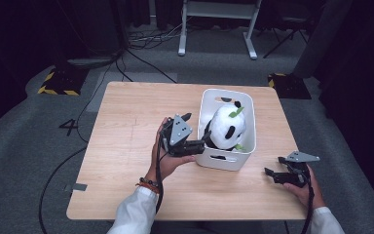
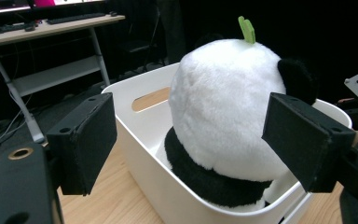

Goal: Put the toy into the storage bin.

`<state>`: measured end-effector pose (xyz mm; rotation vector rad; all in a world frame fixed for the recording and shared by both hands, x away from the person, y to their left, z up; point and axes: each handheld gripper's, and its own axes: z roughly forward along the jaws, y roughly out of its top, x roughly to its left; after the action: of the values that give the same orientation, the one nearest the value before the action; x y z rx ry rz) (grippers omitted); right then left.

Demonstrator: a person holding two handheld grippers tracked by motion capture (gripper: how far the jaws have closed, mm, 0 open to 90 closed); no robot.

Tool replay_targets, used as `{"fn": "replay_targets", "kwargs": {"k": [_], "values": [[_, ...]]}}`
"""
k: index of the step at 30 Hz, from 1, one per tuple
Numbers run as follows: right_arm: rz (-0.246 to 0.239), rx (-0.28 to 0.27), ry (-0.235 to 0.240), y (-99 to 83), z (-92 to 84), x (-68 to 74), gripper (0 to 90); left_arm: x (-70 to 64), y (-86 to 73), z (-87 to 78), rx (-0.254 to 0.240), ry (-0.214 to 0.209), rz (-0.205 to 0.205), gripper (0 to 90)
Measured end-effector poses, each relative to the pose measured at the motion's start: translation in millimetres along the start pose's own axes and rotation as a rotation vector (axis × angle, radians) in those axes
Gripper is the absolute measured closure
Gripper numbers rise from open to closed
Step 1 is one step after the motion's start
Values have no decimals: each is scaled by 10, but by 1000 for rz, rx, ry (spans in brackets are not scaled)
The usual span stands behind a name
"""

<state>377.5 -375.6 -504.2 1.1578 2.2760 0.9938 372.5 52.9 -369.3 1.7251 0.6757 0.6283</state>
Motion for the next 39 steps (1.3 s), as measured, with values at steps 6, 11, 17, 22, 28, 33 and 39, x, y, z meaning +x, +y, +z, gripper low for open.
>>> {"fn": "replay_targets", "kwargs": {"k": [6,11,17,22,28,33,39], "values": [[0,1,1,0,0,-1,191,57,-27,-49,6,20,-1,175],[0,1,1,0,0,-1,192,90,-53,-73,17,33,-1,175],[0,1,2,0,0,-2,191,148,-105,-123,25,52,-4,175],[0,1,2,0,0,-2,191,174,-180,-152,47,84,10,177],[2,1,3,0,1,-3,191,225,-254,-184,66,101,5,177],[1,0,3,0,1,-3,191,261,-281,-212,79,115,10,178],[1,1,3,0,1,-3,191,303,-325,-247,97,126,9,178]]}}
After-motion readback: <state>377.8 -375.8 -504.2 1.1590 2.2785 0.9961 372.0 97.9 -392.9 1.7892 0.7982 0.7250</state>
